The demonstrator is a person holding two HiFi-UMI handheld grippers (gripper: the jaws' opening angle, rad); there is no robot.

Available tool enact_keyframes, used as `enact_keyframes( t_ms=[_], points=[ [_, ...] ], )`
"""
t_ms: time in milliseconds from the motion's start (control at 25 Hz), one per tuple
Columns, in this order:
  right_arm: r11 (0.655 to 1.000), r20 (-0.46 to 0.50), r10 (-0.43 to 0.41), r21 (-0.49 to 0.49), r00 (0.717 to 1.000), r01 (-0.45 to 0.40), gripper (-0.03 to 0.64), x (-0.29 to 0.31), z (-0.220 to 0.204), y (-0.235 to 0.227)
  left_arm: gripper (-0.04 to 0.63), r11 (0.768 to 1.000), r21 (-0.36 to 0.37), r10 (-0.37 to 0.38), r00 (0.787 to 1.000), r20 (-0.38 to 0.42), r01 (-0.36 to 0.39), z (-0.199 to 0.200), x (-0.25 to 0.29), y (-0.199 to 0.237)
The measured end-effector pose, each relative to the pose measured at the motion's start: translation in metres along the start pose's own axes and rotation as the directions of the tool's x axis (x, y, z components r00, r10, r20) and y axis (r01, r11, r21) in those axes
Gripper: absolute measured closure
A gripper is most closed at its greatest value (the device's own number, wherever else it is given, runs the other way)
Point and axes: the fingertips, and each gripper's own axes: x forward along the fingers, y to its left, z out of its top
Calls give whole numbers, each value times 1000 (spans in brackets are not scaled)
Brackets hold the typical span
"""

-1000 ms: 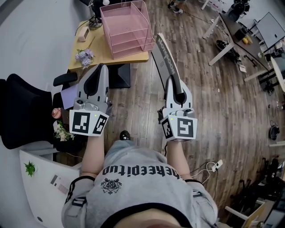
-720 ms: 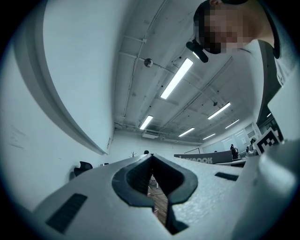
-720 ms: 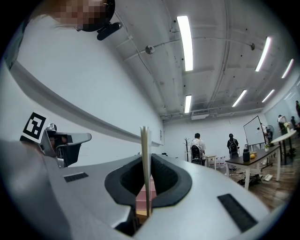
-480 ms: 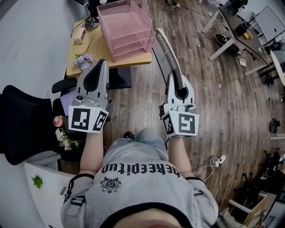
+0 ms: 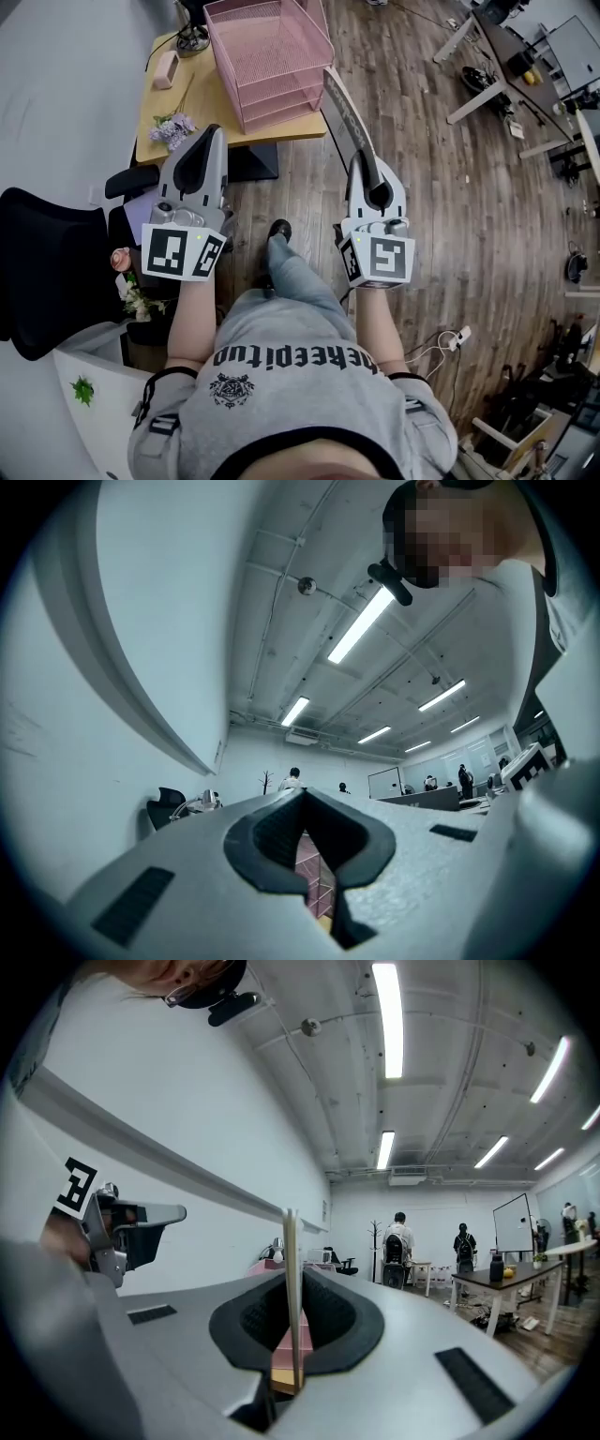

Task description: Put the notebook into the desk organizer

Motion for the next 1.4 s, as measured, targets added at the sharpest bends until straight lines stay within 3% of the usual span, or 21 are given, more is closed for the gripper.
enact_keyframes(
  t_ms=[280, 480, 720, 920, 1160, 1400],
  points=[
    [989, -66, 76, -123, 995, -83, 606, 62, -28, 14, 592, 999, 34, -14, 1000, -19, 15, -19, 37, 33],
    [938, -83, 145, -304, 986, -164, 606, 90, -45, 32, 592, 999, 24, -26, 999, -46, 27, -38, 57, 52],
    [807, -219, 152, -535, 964, -249, 606, 103, -85, 44, 592, 1000, -2, -14, 997, -78, 14, -60, 64, 71],
    [649, -241, 191, -696, 951, -307, 606, 109, -111, 57, 592, 1000, -11, 8, 995, -97, -10, -70, 61, 83],
    [470, -289, 223, -805, 931, -363, 606, 115, -149, 63, 592, 999, -12, 30, 993, -117, -31, -78, 53, 90],
    [333, -288, 195, -880, 938, -339, 606, 131, -175, 59, 592, 999, -14, 49, 990, -130, -51, -82, 45, 92]
  ],
)
